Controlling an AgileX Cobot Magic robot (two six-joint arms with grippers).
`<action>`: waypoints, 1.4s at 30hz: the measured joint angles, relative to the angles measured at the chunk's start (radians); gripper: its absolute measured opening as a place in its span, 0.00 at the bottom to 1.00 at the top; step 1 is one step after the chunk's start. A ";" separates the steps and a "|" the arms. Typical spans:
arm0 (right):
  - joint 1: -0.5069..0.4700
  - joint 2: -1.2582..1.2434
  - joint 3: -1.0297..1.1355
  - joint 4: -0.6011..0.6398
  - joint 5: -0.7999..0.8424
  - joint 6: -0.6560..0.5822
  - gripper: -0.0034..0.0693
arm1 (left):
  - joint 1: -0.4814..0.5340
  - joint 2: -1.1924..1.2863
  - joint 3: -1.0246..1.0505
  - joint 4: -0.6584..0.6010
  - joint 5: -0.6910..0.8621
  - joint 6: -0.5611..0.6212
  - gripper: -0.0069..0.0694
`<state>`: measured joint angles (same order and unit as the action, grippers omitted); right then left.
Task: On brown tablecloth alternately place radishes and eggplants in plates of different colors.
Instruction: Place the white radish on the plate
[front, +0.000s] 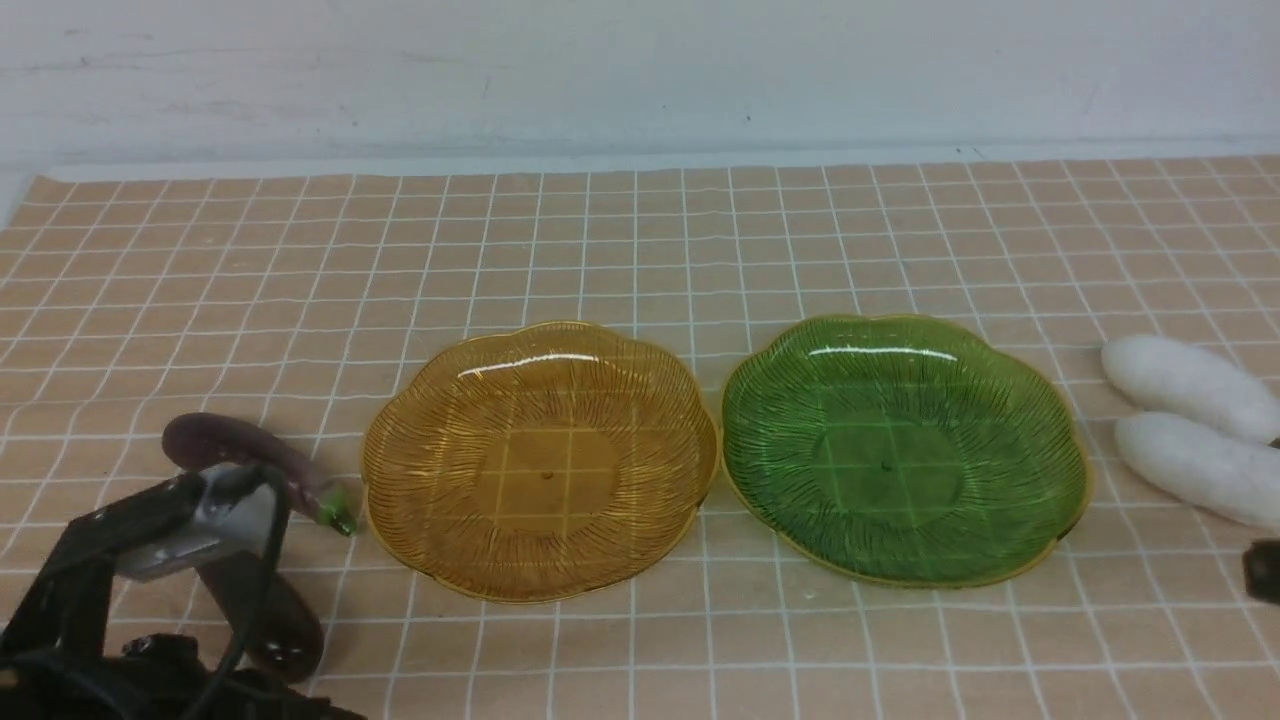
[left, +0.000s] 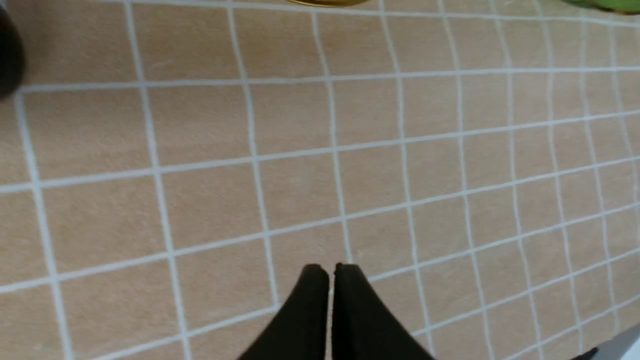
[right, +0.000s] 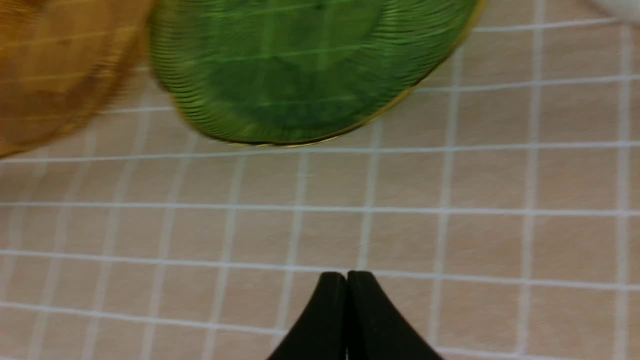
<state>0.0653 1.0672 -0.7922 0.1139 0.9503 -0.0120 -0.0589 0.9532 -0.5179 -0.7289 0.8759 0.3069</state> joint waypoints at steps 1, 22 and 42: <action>0.000 0.018 -0.017 -0.025 0.000 0.001 0.12 | 0.000 0.015 -0.012 0.014 0.000 0.002 0.10; 0.000 0.663 -0.302 -0.503 -0.106 -0.053 0.96 | 0.000 0.030 -0.042 0.064 -0.040 0.021 0.44; 0.026 0.817 -0.437 -0.665 0.041 -0.009 0.70 | 0.000 0.030 -0.042 0.064 -0.042 0.024 0.49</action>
<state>0.0917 1.8845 -1.2292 -0.5509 0.9912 -0.0208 -0.0589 0.9834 -0.5599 -0.6645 0.8337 0.3311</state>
